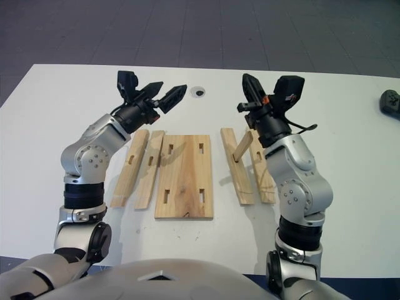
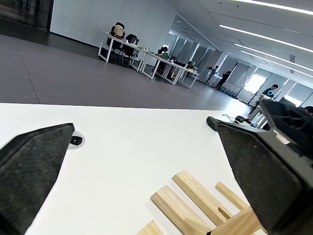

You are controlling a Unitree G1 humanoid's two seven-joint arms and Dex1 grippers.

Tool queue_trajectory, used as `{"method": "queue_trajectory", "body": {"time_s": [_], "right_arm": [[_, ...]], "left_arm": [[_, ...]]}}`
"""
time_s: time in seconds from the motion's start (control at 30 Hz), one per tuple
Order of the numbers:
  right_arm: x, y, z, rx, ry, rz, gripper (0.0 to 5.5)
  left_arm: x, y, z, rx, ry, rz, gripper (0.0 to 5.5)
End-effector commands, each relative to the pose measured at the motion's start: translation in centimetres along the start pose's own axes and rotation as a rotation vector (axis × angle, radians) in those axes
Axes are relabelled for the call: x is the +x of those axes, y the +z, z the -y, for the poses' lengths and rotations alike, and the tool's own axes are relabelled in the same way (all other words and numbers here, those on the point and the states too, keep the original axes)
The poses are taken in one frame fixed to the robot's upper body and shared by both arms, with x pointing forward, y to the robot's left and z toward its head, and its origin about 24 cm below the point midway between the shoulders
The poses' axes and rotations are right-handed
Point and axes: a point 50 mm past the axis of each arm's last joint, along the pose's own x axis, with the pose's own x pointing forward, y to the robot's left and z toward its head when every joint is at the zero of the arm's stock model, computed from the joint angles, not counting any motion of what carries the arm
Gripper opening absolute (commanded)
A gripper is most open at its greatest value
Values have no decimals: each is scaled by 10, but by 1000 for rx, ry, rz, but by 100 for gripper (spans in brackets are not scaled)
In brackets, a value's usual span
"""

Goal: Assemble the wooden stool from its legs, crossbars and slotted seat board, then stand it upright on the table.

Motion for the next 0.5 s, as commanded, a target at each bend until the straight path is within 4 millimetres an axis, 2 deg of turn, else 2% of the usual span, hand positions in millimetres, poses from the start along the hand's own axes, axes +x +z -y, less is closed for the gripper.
{"method": "queue_trajectory", "body": {"time_s": [0.03,0.1,0.33,0.43,0.5], "right_arm": [[-19,-57,18,101,-67,-285,3],[-24,-59,18,90,-59,-303,3],[-17,-40,13,90,-43,-179,3],[-22,-41,5,88,2,-232,3],[-28,-41,3,90,7,-272,31]], "left_arm": [[1,3,0,3,9,9,540],[2,4,0,3,4,9,540],[-3,-5,5,-14,-8,-8,540],[-2,-3,4,-12,-6,-7,540],[-2,-2,3,-4,0,-7,540]]}}
